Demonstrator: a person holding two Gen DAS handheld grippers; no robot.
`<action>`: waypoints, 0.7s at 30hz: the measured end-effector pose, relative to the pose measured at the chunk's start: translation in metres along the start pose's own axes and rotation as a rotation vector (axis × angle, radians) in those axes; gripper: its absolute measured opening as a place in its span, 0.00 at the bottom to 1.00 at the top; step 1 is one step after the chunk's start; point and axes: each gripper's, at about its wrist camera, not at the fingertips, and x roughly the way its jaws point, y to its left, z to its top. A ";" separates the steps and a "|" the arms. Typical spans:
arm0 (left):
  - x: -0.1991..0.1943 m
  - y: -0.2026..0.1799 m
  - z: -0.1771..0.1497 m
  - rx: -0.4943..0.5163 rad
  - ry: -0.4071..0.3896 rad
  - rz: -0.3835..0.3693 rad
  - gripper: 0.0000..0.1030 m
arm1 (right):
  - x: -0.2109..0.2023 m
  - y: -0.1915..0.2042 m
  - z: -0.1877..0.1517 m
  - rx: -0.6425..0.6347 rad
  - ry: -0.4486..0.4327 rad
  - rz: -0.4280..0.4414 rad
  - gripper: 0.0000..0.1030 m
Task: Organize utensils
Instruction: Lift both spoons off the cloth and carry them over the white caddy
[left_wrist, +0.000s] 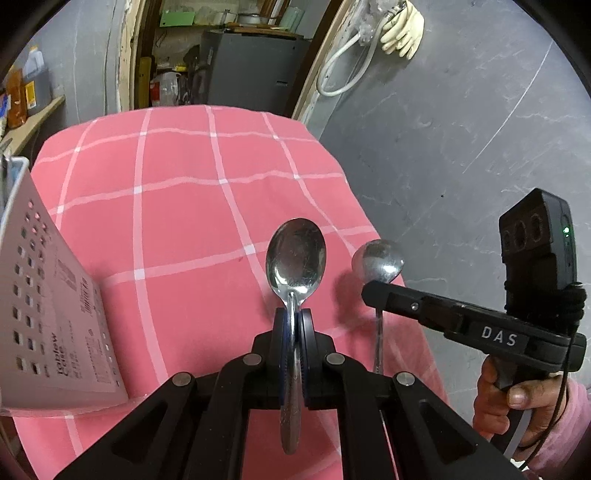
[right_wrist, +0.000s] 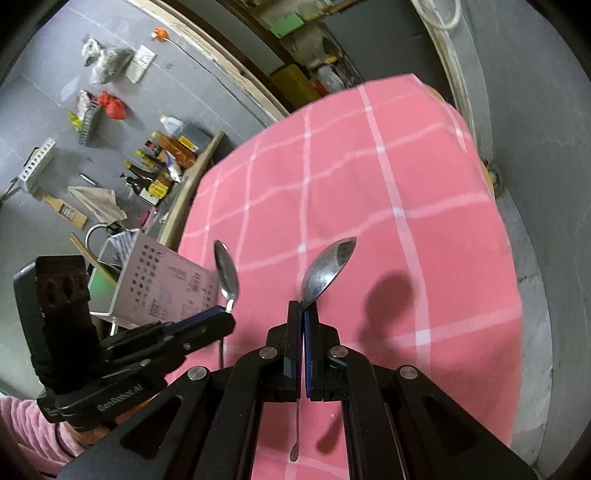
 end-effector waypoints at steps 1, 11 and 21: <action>-0.004 -0.001 0.000 0.002 -0.010 0.000 0.05 | -0.002 0.002 0.001 -0.007 -0.006 -0.001 0.02; -0.042 -0.008 0.009 0.017 -0.141 0.001 0.05 | -0.033 0.031 0.012 -0.078 -0.100 0.019 0.02; -0.101 0.006 0.025 -0.067 -0.330 0.008 0.05 | -0.062 0.093 0.033 -0.189 -0.230 0.086 0.02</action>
